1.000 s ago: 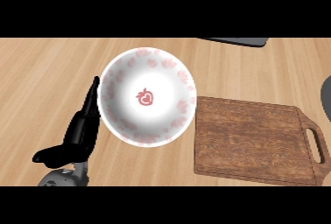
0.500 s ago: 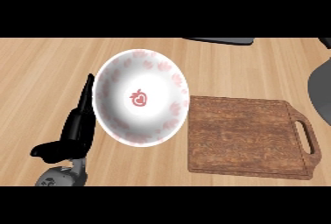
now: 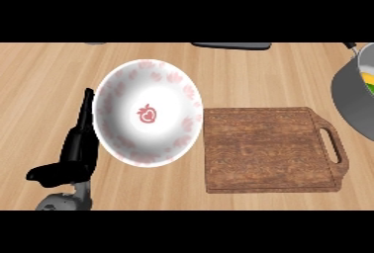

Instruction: Pick the lemon from the cutting board and place it in the pot

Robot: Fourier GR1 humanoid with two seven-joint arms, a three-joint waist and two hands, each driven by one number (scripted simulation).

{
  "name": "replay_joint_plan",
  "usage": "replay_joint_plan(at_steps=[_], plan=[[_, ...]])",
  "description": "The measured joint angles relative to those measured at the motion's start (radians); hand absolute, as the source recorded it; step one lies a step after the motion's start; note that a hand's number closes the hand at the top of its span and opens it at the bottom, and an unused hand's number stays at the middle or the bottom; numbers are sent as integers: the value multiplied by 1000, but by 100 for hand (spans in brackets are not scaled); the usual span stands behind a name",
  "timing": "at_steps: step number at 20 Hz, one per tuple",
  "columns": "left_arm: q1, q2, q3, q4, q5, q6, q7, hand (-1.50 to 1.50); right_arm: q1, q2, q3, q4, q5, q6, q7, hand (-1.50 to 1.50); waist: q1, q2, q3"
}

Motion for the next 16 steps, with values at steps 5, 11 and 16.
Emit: replay_joint_plan(at_steps=[5,11,16], plan=[[18,6,15,-6,9,-8,-2,0,17,-14,-78,81,-44,-67,-29,150,-18,-6,0],[23,6,25,-4,9,-11,-6,0,47,-36,-174,170,-112,-127,-55,150,-30,-9,1],[27,5,27,-13,6,-10,-2,0,95,-32,-272,206,-172,-158,-36,-150,-35,-9,2]])
